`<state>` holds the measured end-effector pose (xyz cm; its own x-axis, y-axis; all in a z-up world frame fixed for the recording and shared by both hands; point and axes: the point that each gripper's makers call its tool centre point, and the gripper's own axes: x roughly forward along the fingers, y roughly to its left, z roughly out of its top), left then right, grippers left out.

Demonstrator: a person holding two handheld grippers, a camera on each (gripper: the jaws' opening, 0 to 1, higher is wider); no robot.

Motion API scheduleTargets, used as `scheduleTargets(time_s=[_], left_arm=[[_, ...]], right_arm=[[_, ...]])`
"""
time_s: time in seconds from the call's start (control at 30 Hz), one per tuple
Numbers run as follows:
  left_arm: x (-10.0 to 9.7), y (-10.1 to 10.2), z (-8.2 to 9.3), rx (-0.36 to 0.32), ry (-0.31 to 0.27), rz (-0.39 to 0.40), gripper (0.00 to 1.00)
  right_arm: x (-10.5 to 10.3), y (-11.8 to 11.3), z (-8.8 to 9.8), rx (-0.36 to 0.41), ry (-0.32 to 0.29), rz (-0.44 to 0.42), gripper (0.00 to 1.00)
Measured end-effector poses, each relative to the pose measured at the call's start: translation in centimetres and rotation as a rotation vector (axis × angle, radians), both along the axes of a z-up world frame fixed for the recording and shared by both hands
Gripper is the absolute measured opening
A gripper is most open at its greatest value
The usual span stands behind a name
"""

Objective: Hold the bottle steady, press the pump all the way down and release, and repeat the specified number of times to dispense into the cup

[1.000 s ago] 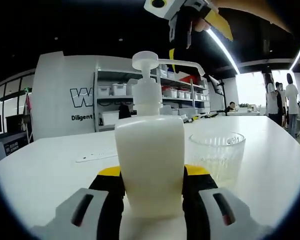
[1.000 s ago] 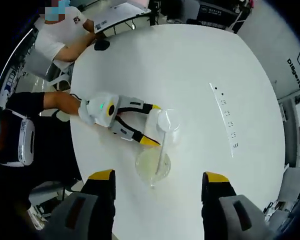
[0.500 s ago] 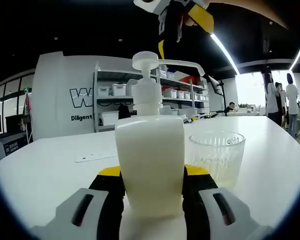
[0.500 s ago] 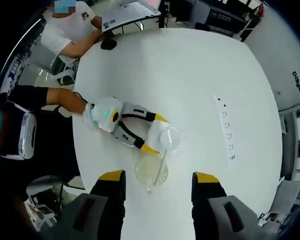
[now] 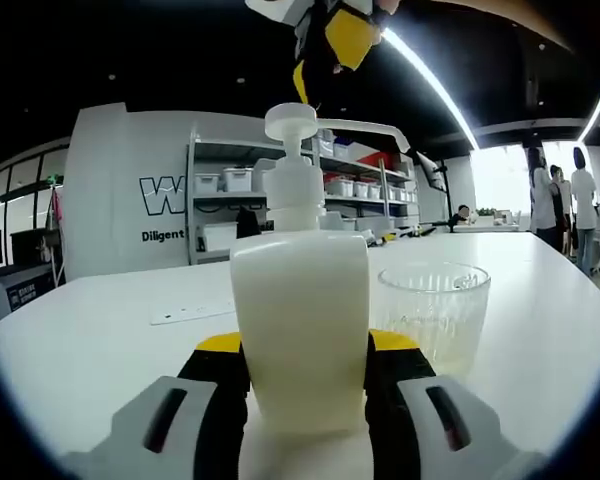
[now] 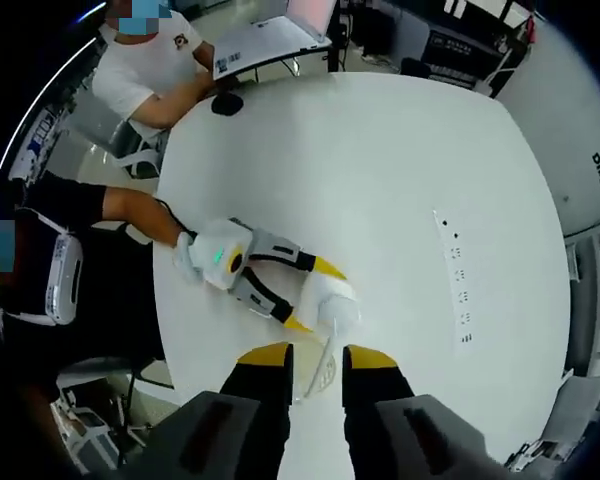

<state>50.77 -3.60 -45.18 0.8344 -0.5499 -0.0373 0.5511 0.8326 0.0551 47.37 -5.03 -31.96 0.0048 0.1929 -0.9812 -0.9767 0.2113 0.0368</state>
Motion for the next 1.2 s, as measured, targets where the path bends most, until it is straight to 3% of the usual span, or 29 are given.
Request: scheduleTargets(time_s=[0.17,0.37,0.63,0.7,0.73,0.77,1.2], left_arm=[[-0.1,0.0,0.0,0.002,0.001,0.0,0.43],[-0.1,0.0,0.1,0.003,0.002,-0.002,0.43],[0.0,0.0,0.0,0.001,0.003,-0.001,0.43],[0.0,0.1,0.0,0.001,0.003,0.0,0.43],[0.0,0.1,0.0,0.001,0.003,0.0,0.43],[0.0,0.1,0.0,0.001,0.003,0.0,0.43],[0.2,0.1,0.0,0.001,0.006,0.001,0.43]], right_arm=[[0.3,0.7,0.2,0.021,-0.005,0.029,0.0],[0.6,1.3,0.0,0.039,-0.012,0.017,0.0],[1.8,0.9,-0.7,-0.022,-0.058,0.003,0.0],[1.4,0.9,-0.9,-0.032,-0.023,-0.022,0.0],[1.2,0.9,-1.0,-0.042,-0.012,-0.003,0.0],[1.8,1.2,-1.0,-0.047,-0.054,0.068,0.0],[1.6,1.7,-1.6,-0.071,-0.036,0.097,0.0]])
